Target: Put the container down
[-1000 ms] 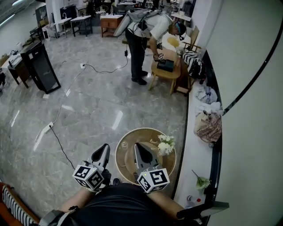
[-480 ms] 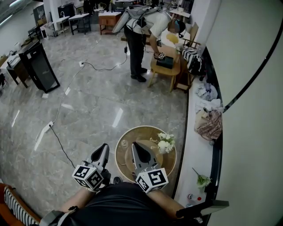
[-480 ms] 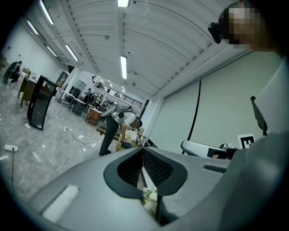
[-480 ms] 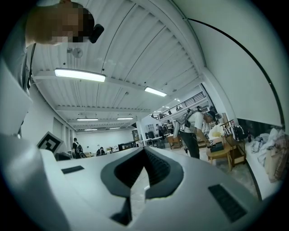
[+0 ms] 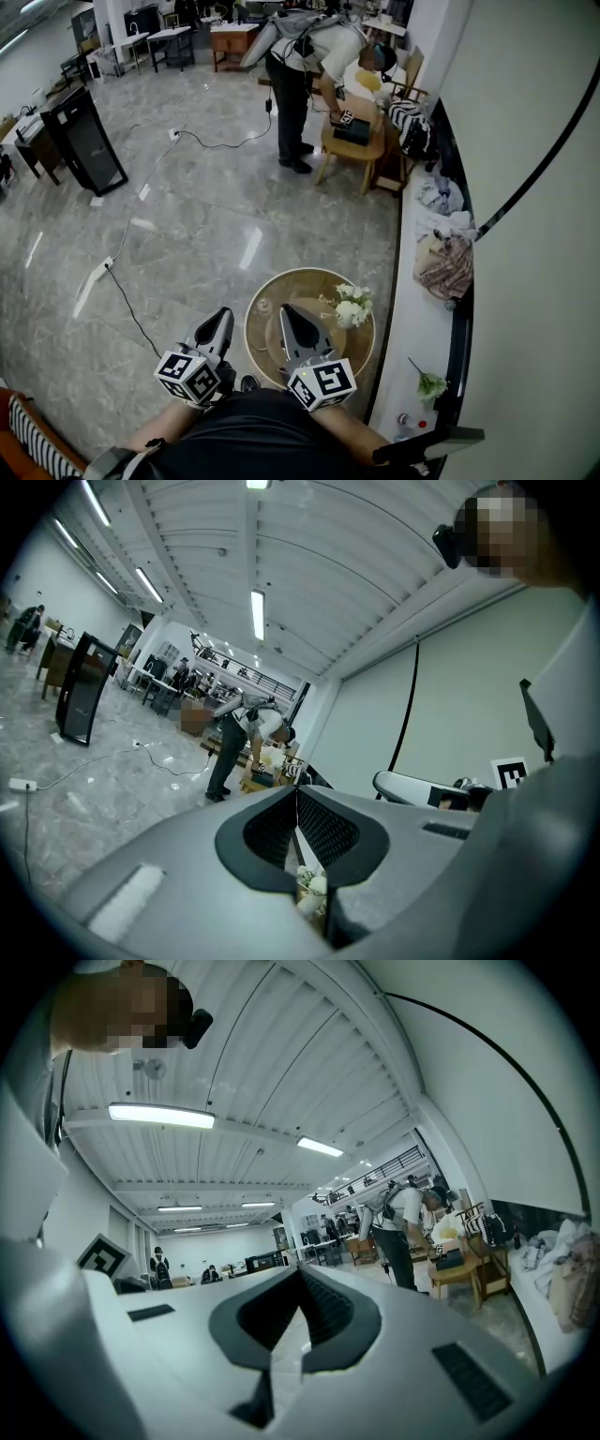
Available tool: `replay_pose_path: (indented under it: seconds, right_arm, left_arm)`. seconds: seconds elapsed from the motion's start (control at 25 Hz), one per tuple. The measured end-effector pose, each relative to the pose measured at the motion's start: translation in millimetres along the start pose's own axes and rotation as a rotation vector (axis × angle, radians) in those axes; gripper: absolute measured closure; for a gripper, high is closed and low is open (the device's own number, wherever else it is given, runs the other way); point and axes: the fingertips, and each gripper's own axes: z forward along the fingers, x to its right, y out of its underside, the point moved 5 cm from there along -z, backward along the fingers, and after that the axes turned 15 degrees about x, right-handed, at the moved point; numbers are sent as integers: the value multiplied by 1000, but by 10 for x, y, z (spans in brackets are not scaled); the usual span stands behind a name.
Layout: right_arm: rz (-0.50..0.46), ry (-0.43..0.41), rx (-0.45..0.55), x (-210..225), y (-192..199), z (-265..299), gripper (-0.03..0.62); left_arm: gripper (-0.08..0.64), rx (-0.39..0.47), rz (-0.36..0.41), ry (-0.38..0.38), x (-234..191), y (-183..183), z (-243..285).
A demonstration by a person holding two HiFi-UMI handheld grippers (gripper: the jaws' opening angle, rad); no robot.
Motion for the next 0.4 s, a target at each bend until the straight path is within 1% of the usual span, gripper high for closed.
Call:
replay_pose_path:
  seconds: [0.4]
  right_arm:
    - [7, 7, -14, 86, 21, 60, 587]
  left_arm:
    - [555, -16, -4, -5, -25, 31, 100]
